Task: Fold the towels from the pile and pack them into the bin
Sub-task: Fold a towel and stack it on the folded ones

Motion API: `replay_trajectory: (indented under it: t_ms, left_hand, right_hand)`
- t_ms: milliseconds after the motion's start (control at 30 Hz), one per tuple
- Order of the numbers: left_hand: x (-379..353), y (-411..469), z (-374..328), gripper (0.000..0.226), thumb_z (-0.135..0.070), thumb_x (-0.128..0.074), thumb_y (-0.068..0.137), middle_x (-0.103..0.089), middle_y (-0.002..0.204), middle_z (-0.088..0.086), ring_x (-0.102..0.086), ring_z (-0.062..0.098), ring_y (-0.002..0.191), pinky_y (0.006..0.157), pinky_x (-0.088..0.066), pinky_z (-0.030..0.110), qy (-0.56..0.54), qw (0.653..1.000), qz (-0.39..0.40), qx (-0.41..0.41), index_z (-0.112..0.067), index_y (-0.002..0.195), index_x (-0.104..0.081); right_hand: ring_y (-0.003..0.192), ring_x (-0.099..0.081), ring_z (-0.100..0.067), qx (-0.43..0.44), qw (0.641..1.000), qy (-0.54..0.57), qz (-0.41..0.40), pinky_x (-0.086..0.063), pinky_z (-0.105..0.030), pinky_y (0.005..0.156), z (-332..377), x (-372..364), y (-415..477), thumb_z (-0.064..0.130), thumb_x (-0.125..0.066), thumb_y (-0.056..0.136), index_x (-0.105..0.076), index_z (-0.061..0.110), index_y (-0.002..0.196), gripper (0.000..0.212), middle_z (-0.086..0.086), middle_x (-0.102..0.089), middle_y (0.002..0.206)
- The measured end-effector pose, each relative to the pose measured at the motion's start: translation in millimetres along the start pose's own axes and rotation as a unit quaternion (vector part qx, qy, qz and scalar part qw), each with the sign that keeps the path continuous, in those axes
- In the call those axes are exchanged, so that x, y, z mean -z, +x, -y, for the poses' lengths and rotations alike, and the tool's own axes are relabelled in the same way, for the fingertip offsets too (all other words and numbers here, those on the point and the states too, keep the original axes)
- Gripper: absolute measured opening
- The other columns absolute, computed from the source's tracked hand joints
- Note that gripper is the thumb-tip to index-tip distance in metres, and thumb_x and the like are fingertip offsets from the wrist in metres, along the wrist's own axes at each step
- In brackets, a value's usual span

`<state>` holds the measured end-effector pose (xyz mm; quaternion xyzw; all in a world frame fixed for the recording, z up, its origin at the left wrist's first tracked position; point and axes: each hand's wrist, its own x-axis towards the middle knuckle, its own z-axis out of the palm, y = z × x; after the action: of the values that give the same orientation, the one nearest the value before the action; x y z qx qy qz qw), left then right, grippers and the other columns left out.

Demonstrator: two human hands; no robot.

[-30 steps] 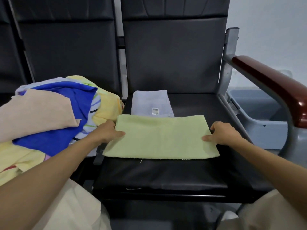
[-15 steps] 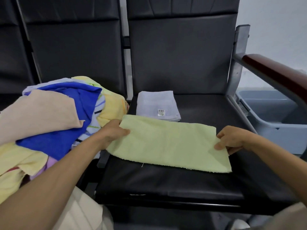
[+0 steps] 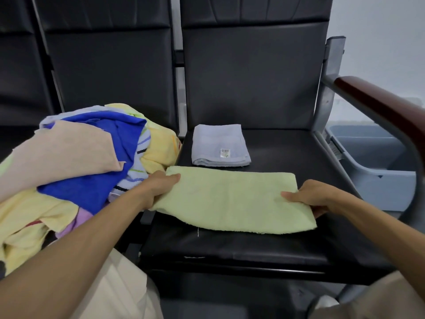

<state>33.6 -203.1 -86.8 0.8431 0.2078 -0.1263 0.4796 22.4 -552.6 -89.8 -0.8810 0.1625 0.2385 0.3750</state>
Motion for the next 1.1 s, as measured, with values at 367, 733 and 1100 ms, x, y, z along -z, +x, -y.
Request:
replay_trajectory:
  t_ms: [367, 733, 1100]
  left_hand:
    - [-58.0, -35.7, -89.6, 0.025, -0.011, -0.052, 0.096, -0.06, 0.094, 0.012, -0.061, 0.022, 0.075, 0.054, -0.051, 0.031, -0.143, 0.984, 0.076, -0.073, -0.005, 0.12, -0.051]
    - [-196.8, -54.4, -103.0, 0.027, -0.024, -0.043, 0.097, -0.049, 0.077, -0.001, -0.049, 0.013, 0.064, 0.048, -0.035, 0.025, 0.11, 0.973, 0.12, -0.165, -0.005, 0.111, -0.057]
    - [-118.1, -50.8, -63.3, 0.026, -0.016, -0.049, 0.097, -0.067, 0.094, -0.011, -0.061, 0.003, 0.087, 0.076, -0.046, 0.018, 0.143, 0.938, 0.115, -0.295, -0.033, 0.099, -0.069]
  right_hand:
    - [0.1, -0.064, -0.027, 0.036, 0.994, 0.101, -0.008, -0.054, -0.041, 0.087, -1.0, 8.2, 1.6, 0.011, -0.064, 0.092, -0.056, -0.001, 0.113, 0.026, -0.012, -0.065, 0.109]
    - [0.087, -0.064, -0.028, 0.014, 0.968, 0.249, 0.031, -0.055, -0.04, 0.072, -0.5, 15.6, 1.8, 0.033, -0.042, 0.102, -0.055, 0.005, 0.116, 0.034, -0.012, -0.064, 0.104]
    - [0.117, -0.055, -0.032, 0.009, 0.992, 0.127, -0.014, -0.05, -0.042, 0.086, 6.0, -3.1, 9.7, 0.058, -0.032, 0.097, -0.04, 0.008, 0.141, 0.066, -0.011, -0.053, 0.133]
